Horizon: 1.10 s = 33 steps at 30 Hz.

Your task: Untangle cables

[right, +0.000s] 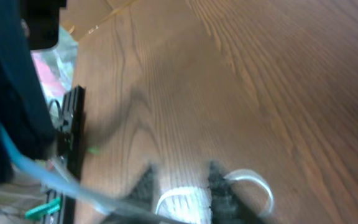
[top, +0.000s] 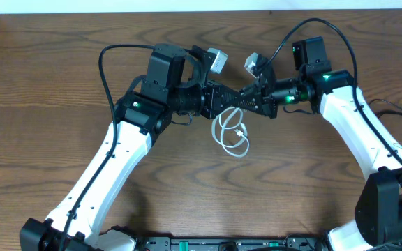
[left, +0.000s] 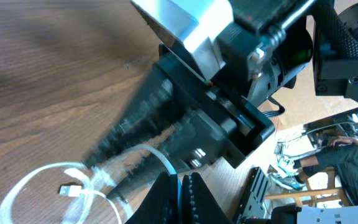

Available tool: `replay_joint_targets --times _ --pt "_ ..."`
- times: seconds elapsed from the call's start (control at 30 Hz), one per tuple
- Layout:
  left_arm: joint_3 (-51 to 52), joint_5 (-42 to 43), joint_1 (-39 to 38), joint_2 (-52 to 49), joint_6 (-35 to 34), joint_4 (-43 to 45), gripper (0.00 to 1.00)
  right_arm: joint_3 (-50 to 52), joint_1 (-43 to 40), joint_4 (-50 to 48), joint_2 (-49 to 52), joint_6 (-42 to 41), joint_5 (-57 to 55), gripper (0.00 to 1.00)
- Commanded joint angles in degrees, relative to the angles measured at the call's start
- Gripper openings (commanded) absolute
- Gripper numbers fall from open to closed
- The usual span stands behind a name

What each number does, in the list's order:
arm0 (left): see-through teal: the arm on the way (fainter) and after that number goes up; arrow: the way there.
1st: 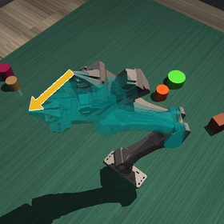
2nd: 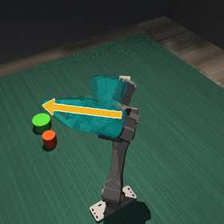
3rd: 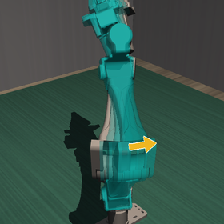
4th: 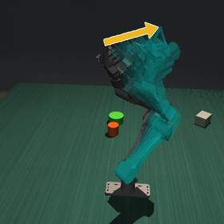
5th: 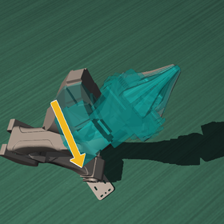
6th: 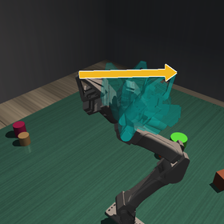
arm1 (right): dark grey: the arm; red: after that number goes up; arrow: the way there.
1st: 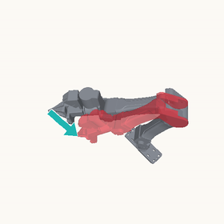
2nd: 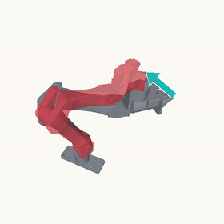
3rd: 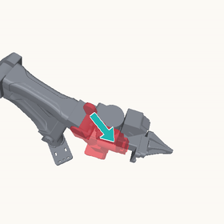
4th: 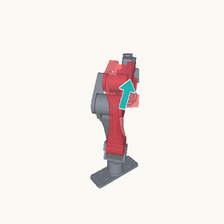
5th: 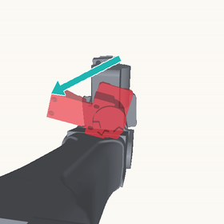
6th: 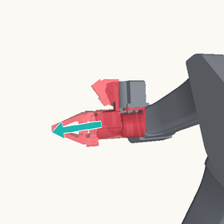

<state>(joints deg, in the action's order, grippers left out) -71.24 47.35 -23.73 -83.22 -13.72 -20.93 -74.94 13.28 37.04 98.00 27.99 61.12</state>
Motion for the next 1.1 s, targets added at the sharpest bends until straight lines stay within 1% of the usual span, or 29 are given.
replay_joint_targets --times 0.0,0.07,0.1,0.13,0.17,0.23,0.33,0.4,0.5,0.6,0.7,0.9,1.07 --pt "-0.24 1.46 -0.09 -0.17 -0.50 0.07 0.12 -0.28 0.35 0.13 -0.26 0.33 1.07 0.01" --pt "-0.24 0.98 -0.09 -0.17 -0.48 0.02 0.17 -0.28 0.26 0.13 -0.26 -0.98 -1.16 0.01" --pt "-0.24 0.79 -0.09 -0.17 -0.48 0.02 0.17 -0.28 0.26 0.02 -0.26 -1.97 -3.13 0.01" --pt "-0.24 0.37 -0.09 -0.17 -0.48 -0.02 0.23 -0.28 0.26 -0.02 -0.26 -3.69 -6.40 0.01" --pt "-0.24 -0.57 -0.09 -0.17 -0.48 -0.52 0.26 -0.28 0.26 0.00 -0.26 -5.25 -9.77 0.01" --pt "-0.24 -2.99 -0.09 -0.17 -0.48 -1.97 0.28 -0.28 0.26 0.04 -0.26 -9.14 -18.43 0.01" --pt "-0.24 -9.35 -0.09 -0.17 -0.48 -5.86 0.29 -0.28 0.20 0.52 -0.26 -13.90 -33.18 0.01" --pt "-0.24 -15.65 -0.09 -0.17 -0.48 -9.35 0.29 -0.28 -0.02 0.74 -0.26 -15.82 -41.97 0.01" --pt "-0.24 -25.07 -0.09 -0.17 -0.50 -14.38 0.29 -0.50 -0.98 0.96 -0.57 -17.88 -51.12 0.01" --pt "-0.24 -33.11 -0.09 -0.17 -0.48 -18.69 0.29 -1.20 -2.82 0.98 -1.84 -18.56 -55.63 0.01" --pt "-0.24 -37.55 -0.09 -0.17 -0.50 -21.09 0.30 -2.84 -5.68 0.76 -4.39 -20.74 -59.06 0.01" --pt "-0.24 -38.03 -0.09 -0.17 -0.46 -21.59 0.32 -7.43 -14.71 -1.16 -11.78 -25.88 -60.81 0.01" --pt "-0.24 -38.56 -0.09 -0.17 -0.48 -21.70 0.33 -8.09 -24.20 -5.20 -17.55 -30.99 -61.13 0.01"
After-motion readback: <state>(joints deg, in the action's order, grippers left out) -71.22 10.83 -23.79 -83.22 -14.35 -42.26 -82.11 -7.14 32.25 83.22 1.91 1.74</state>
